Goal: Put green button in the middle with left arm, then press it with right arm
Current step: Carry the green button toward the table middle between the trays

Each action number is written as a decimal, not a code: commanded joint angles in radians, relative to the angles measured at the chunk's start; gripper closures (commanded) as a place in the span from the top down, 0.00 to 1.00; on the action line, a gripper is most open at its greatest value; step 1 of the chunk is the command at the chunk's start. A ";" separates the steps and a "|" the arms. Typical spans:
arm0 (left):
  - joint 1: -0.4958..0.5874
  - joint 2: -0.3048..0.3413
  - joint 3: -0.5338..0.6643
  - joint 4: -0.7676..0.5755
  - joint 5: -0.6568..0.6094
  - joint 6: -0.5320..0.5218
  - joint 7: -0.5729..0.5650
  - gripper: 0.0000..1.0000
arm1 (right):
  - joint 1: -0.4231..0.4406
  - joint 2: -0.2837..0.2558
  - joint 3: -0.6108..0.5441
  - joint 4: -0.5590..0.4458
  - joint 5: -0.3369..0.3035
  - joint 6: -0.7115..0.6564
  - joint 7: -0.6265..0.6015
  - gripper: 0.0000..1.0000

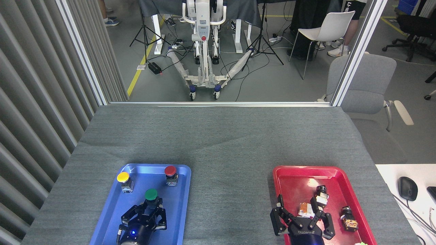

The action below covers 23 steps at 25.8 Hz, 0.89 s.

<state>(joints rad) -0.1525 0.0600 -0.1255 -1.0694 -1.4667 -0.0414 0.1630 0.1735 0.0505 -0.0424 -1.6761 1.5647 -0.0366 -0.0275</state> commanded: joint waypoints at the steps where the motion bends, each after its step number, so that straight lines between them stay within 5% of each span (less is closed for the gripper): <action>1: 0.018 0.004 -0.014 -0.104 -0.001 -0.048 0.030 0.00 | 0.000 0.000 -0.001 0.001 0.000 0.000 0.001 1.00; 5: 0.011 -0.006 -0.029 -0.245 -0.001 -0.226 0.043 0.00 | 0.001 -0.001 -0.001 -0.001 0.000 0.000 0.001 1.00; 9: -0.131 -0.029 -0.209 -0.103 0.002 -0.350 0.030 0.00 | 0.001 -0.001 -0.001 -0.001 0.000 0.000 0.001 1.00; 15: -0.269 -0.149 -0.353 0.236 -0.001 -0.348 0.006 0.00 | 0.001 -0.001 -0.004 -0.001 0.000 -0.003 0.000 1.00; 23: -0.279 -0.164 -0.353 0.273 0.013 -0.347 0.012 0.00 | 0.003 -0.001 -0.005 0.001 -0.002 -0.002 0.001 1.00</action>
<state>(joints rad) -0.4292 -0.1001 -0.4760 -0.8066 -1.4565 -0.3872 0.1728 0.1762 0.0491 -0.0474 -1.6755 1.5633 -0.0401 -0.0219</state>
